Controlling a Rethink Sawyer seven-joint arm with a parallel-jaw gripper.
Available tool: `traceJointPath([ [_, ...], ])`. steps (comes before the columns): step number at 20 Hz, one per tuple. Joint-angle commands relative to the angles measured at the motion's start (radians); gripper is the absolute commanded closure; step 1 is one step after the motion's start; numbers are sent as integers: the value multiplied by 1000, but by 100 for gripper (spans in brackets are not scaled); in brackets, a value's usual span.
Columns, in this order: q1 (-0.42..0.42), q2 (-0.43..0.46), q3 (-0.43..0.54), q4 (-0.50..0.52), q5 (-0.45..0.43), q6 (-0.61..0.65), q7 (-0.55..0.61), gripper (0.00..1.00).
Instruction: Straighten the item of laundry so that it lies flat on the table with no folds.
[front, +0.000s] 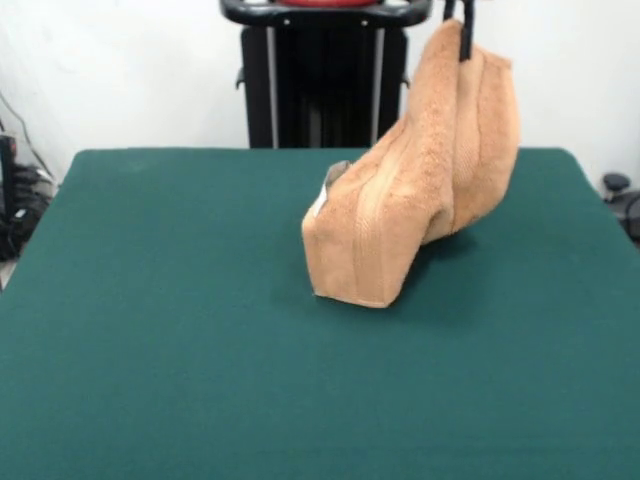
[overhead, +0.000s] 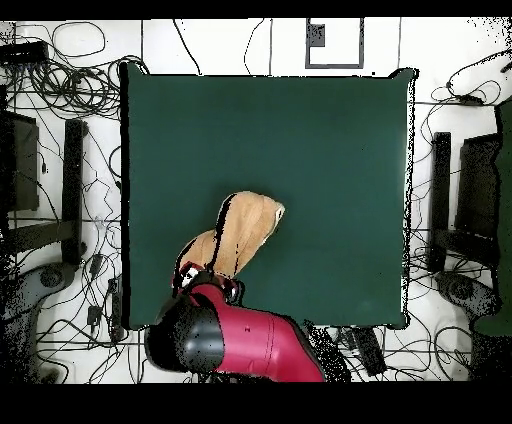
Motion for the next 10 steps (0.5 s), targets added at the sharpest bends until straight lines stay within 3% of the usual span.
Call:
traceJointPath([
  [1, 16, -104, 5, 91, 83, 182, 163, 100],
  [10, 15, -123, -11, 38, 83, 282, 157, 100],
])
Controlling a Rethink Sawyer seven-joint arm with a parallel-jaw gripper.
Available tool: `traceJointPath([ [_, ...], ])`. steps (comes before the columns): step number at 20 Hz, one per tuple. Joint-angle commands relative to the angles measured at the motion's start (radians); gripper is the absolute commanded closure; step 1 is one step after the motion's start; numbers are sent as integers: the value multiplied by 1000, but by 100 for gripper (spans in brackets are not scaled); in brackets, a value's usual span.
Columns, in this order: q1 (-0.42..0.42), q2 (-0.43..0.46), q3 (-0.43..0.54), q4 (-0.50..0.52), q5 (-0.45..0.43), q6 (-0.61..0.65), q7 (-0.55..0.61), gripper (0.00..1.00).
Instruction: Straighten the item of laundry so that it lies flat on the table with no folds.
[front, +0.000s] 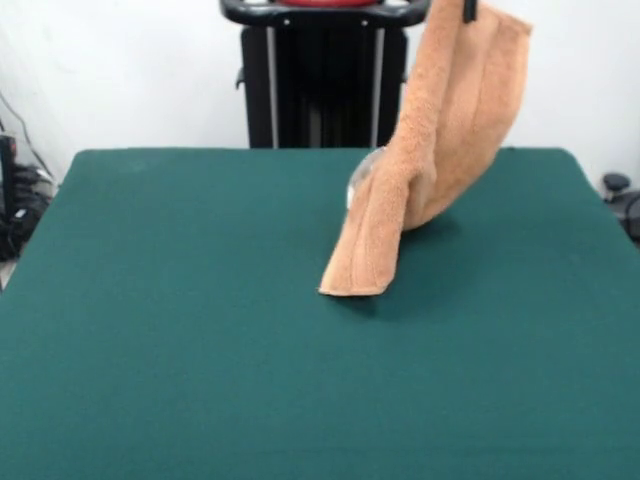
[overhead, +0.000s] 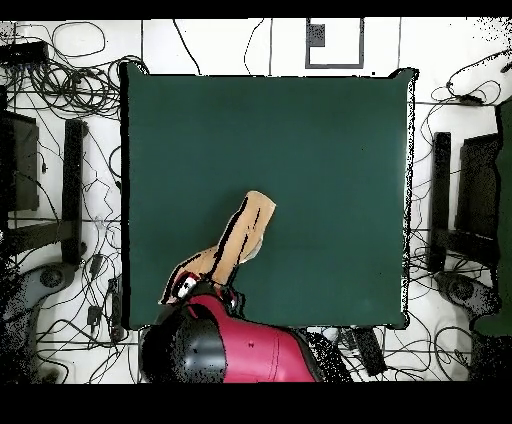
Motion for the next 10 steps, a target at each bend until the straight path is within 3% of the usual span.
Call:
traceJointPath([
  [1, 16, -28, -1, 25, 51, 159, 158, 100],
  [10, 70, -111, -30, 10, 49, 268, 211, 100],
])
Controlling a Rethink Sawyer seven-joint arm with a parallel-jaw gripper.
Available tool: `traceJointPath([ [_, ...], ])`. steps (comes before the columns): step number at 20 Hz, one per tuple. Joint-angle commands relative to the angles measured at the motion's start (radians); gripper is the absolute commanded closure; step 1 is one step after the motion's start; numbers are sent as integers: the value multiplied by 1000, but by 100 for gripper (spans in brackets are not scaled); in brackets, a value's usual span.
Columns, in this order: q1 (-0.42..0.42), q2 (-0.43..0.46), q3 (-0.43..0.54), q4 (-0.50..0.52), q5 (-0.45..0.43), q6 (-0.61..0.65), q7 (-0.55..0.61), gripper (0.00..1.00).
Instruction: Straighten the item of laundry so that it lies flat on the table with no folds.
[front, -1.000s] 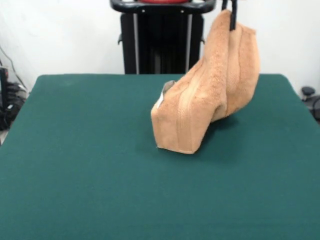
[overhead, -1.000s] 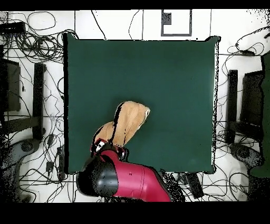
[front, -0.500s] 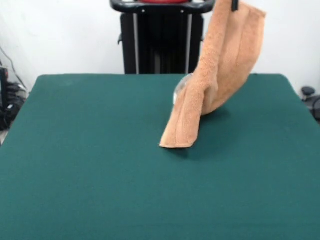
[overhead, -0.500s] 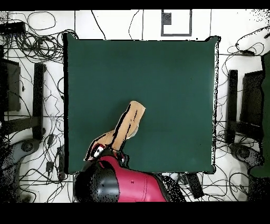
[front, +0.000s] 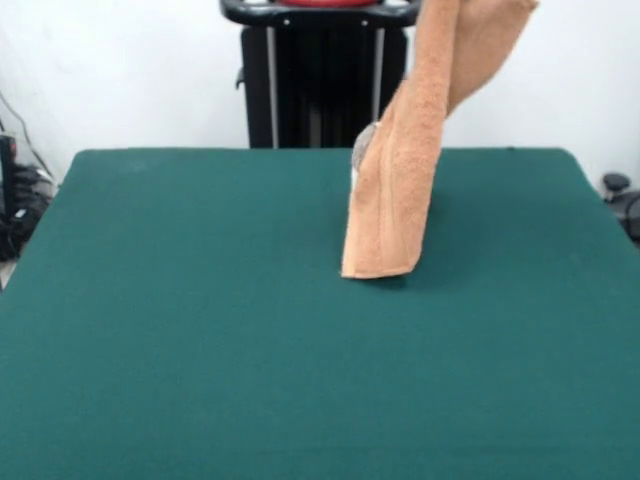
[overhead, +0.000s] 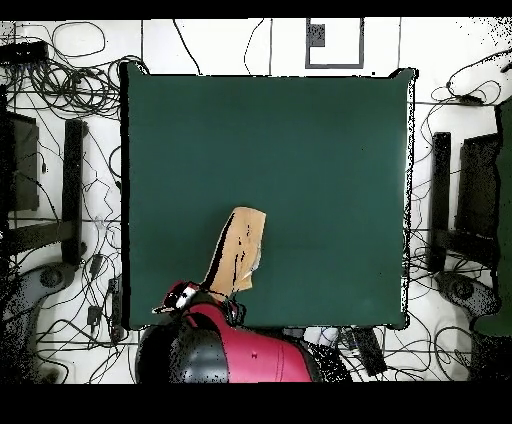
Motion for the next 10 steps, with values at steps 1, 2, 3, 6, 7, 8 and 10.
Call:
traceJointPath([
  [1, 64, -63, -12, 8, 38, 179, 215, 100],
  [2, 74, -75, -15, 8, 36, 192, 225, 100],
  [3, 78, -82, -18, 4, 38, 205, 228, 100],
  [6, 95, -91, -25, -1, 38, 220, 241, 100],
  [7, 98, -91, -27, -4, 39, 224, 243, 100],
  [8, 101, -83, -23, 10, 51, 201, 235, 100],
  [10, 91, -62, -15, 12, 69, 180, 210, 100],
])
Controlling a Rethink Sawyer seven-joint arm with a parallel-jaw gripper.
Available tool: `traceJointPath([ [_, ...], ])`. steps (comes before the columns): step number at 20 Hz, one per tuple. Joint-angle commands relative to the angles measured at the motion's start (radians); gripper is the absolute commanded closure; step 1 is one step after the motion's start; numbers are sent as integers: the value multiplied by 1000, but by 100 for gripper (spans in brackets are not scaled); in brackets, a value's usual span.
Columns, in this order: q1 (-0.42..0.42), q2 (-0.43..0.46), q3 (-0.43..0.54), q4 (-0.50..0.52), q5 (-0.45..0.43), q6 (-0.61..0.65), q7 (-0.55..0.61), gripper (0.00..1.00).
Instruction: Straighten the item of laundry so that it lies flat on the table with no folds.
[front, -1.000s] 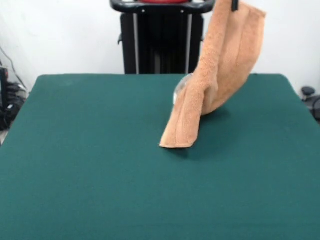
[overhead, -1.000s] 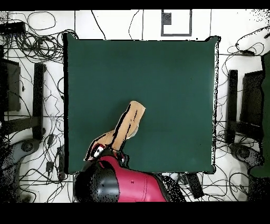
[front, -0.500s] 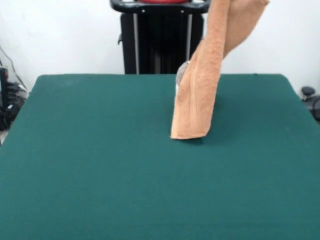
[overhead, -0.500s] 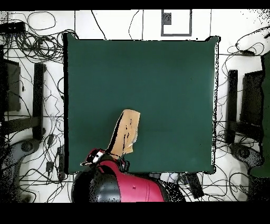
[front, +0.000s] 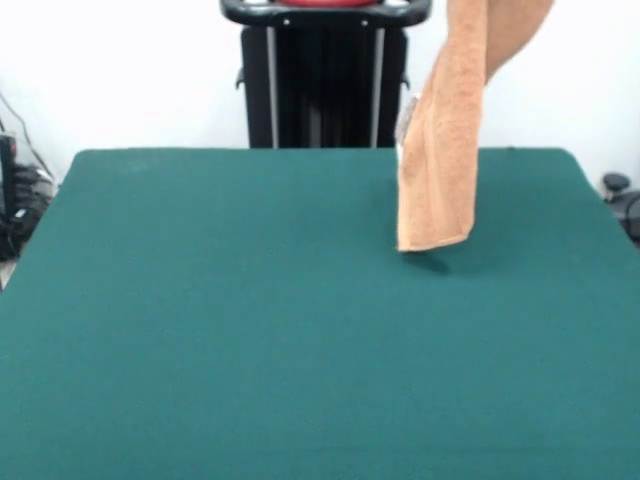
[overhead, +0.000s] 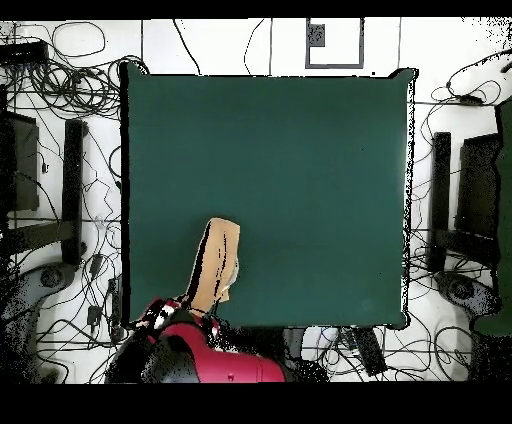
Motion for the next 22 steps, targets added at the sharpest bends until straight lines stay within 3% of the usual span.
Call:
traceJointPath([
  [1, 13, 35, 10, 16, 77, 57, 196, 100],
  [9, -33, 221, 80, -5, 137, -160, 140, 100],
  [14, -62, 284, 115, -26, 171, -207, 112, 100],
  [22, -85, 431, 149, -155, 207, -226, 133, 100],
])
